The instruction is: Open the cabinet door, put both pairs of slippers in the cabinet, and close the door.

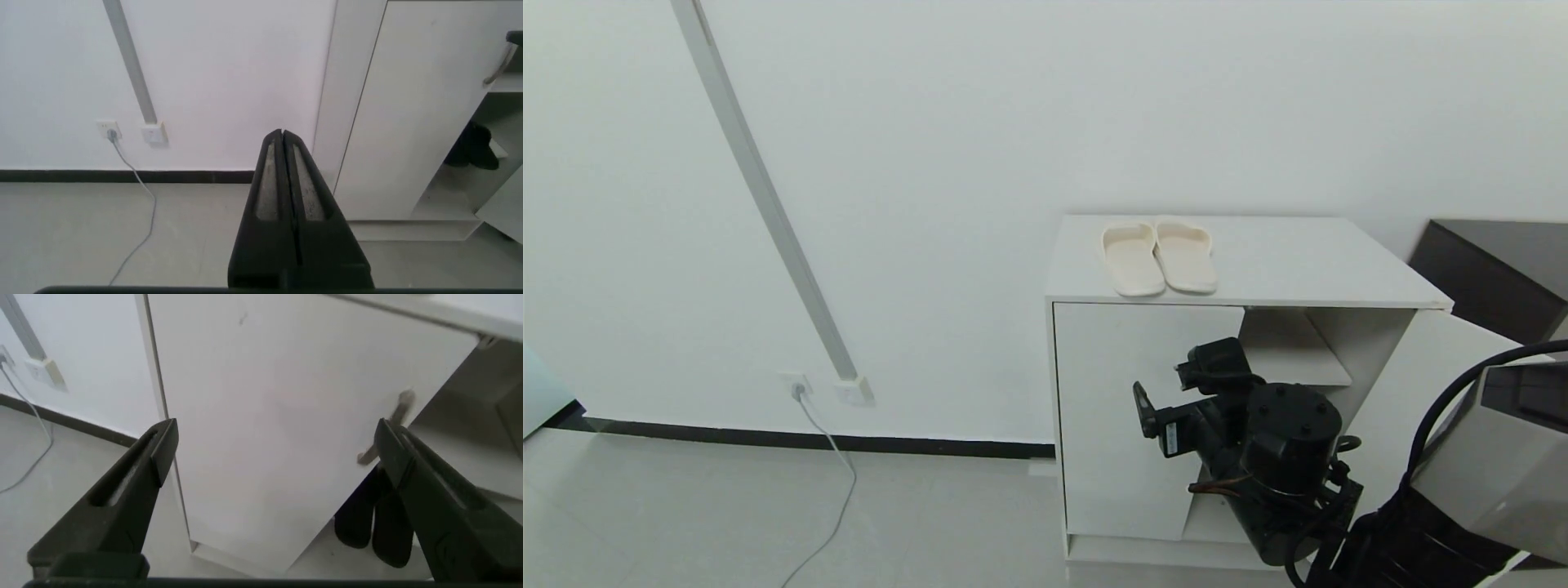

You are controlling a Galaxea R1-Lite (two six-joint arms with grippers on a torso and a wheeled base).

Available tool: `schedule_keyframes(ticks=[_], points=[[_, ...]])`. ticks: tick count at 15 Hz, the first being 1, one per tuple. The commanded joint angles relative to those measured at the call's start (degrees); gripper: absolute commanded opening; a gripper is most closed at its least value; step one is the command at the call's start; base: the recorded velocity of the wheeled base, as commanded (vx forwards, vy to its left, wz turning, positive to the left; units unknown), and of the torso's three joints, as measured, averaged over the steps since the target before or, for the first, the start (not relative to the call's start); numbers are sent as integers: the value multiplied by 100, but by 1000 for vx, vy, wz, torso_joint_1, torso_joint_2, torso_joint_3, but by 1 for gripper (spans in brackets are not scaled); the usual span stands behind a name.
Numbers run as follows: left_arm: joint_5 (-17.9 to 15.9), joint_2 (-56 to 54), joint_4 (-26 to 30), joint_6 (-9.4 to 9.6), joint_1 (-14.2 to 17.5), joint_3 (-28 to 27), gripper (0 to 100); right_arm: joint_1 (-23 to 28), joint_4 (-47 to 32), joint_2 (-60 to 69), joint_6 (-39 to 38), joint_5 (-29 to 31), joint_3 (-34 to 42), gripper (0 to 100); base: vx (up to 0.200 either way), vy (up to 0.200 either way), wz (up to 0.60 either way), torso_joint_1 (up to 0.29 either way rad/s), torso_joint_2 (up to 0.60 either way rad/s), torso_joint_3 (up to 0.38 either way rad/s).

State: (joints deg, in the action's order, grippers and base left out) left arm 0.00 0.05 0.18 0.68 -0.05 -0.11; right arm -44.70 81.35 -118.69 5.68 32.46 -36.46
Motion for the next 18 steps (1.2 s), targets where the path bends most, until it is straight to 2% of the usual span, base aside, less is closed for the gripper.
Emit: schedule_keyframes(ticks=[1,4,5,7,9,10,12,13,14,15,18], points=[[0,4,-1,-24,5,-7,0,-3,4,4,3,6,-19,100,0,0,0,246,-569,-315],[0,4,-1,-103,5,-7,0,5,4,4,3,-12,16,100,0,0,0,263,-598,-333],[0,4,-1,-103,-4,-7,0,-3,30,4,3,-74,34,100,0,0,600,276,-613,-339],[0,4,-9,-95,-4,-7,0,5,118,47,12,-416,122,100,0,0,0,219,-493,-266],[0,4,-1,-95,5,-7,0,-38,-49,206,74,-504,131,100,0,0,0,190,-415,-224],[0,4,-9,-95,5,-7,0,-21,-523,294,3,-495,-54,100,0,0,0,168,-398,-207],[0,4,-1,-95,-4,-7,0,5,-1842,654,-858,-346,-643,100,0,0,0,186,-374,-208],[0,4,-9,-95,-4,-7,0,5,-2826,777,-1280,146,-1170,100,0,0,0,168,-378,-198],[0,4,-9,-95,5,-7,0,41,-3301,768,-1517,480,-1478,100,0,0,0,90,-217,-95],[0,4,-9,-95,5,-7,0,102,-3573,742,-1632,603,-1601,100,0,0,0,36,-51,-17],[0,4,-9,-95,-4,-7,0,287,-3652,584,-1640,656,-1610,100,0,0,0,0,0,0]])
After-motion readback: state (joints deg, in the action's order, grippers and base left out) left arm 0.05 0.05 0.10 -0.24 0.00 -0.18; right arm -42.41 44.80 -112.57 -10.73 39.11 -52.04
